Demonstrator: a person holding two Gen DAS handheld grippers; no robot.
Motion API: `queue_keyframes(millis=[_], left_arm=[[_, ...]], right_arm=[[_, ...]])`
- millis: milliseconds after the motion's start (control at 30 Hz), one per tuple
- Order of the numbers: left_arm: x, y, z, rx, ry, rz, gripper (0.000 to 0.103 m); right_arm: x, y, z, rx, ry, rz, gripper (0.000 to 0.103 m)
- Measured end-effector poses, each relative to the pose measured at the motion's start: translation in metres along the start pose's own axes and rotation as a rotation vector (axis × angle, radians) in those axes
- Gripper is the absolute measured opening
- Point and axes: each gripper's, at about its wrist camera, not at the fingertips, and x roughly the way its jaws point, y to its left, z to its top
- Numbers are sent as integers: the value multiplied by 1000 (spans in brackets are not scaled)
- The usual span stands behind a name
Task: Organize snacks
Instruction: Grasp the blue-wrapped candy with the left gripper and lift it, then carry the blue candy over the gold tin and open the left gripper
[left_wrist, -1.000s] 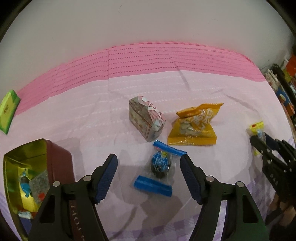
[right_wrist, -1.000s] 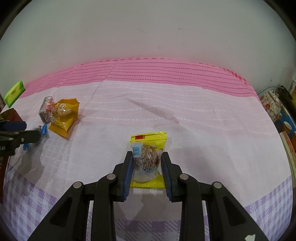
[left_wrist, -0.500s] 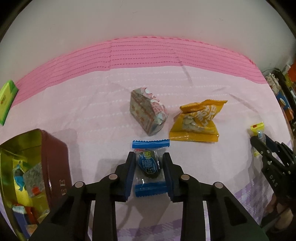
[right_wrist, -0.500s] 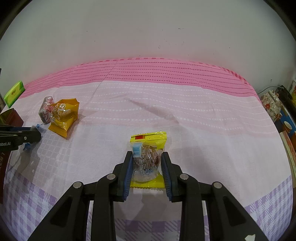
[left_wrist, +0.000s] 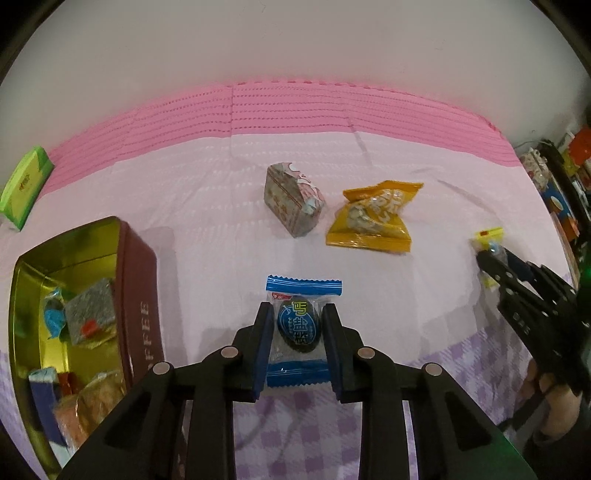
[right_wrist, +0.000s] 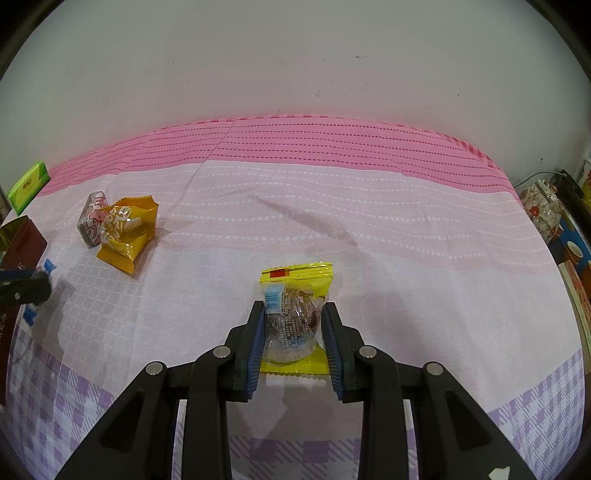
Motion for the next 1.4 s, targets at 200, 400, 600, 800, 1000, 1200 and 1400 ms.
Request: queue_keyframes(millis=[200, 400, 600, 800, 1000, 1200, 1400], left_arm=[[-24, 5, -4, -13, -32, 3, 28], [-52, 24, -5, -47, -70, 34, 28], [-67, 56, -5, -80, -92, 97, 28], [-78, 109, -3, -159, -93, 159, 28], [-84, 160, -2, -236, -91, 214, 28], [-72, 179, -11, -268, -53, 226, 28], [-50, 174, -18, -256, -1, 222, 28]], right_arm=[[0, 0, 0, 0, 0, 0, 28], [0, 0, 0, 0, 0, 0, 28], [0, 0, 0, 0, 0, 0, 28], [1, 0, 0, 0, 0, 1, 28], [1, 0, 0, 0, 0, 0, 28], [1, 0, 0, 0, 0, 0, 28], [1, 0, 0, 0, 1, 1, 28]])
